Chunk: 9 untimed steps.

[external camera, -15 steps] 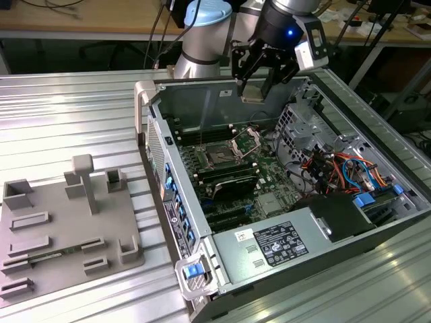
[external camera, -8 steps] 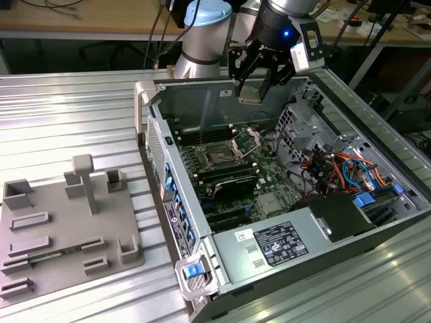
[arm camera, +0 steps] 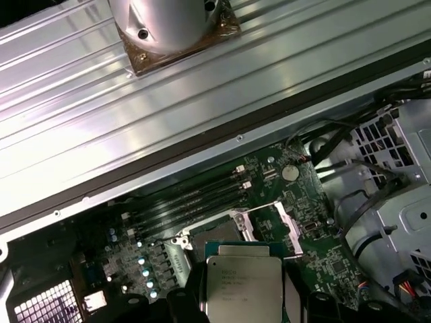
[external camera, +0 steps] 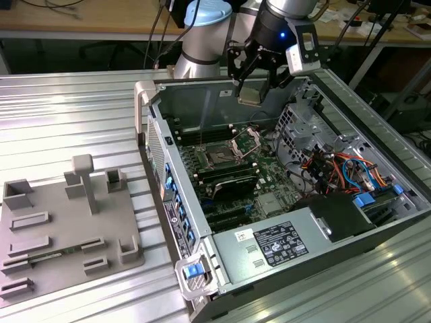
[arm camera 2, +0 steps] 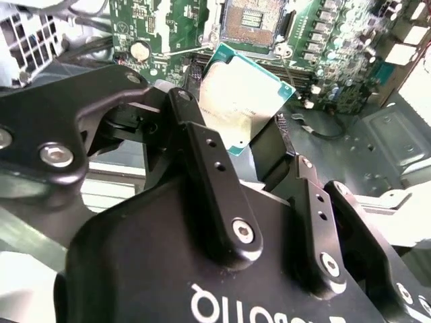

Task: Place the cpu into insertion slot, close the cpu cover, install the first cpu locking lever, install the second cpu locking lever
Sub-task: 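Place the cpu into insertion slot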

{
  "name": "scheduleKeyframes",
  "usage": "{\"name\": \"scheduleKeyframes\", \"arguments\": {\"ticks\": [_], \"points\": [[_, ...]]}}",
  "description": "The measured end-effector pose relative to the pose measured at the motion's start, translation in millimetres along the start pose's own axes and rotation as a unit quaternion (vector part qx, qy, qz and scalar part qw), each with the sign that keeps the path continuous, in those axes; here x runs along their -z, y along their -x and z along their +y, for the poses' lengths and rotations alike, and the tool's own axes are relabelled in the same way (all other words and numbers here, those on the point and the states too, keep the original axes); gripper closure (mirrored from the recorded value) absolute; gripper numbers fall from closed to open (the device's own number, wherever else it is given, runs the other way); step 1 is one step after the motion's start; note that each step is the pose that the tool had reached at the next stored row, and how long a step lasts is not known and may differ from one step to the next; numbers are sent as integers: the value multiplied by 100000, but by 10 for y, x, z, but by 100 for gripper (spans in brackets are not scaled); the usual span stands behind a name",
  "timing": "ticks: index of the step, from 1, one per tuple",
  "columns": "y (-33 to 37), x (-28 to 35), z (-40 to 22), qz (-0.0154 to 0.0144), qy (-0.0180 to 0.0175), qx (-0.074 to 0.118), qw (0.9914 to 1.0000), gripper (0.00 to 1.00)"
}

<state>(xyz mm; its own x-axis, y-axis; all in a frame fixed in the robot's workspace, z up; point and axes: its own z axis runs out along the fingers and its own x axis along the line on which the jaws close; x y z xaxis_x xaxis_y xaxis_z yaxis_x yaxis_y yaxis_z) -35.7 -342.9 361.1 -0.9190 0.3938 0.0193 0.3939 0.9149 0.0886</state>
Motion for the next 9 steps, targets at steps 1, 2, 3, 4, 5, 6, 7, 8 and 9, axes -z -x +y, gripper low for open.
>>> {"name": "scheduleKeyframes", "arguments": {"ticks": [1,2,3,4,5,6,7,8,9], "points": [[0,-3,0,-58,10,-670,99998,45],[0,-8,-1,-150,34,-1668,99986,45],[0,-12,-1,-233,48,-2630,99965,45],[0,-16,-1,-281,60,-3145,99950,45],[0,-19,-2,-312,68,-3512,99938,45],[-1,-22,-3,-337,71,-3812,99927,45],[-2,-26,-4,-378,79,-4247,99909,45],[-3,-29,-4,-407,86,-4564,99895,45],[-4,-31,-5,-445,90,-4996,99874,45]]}}
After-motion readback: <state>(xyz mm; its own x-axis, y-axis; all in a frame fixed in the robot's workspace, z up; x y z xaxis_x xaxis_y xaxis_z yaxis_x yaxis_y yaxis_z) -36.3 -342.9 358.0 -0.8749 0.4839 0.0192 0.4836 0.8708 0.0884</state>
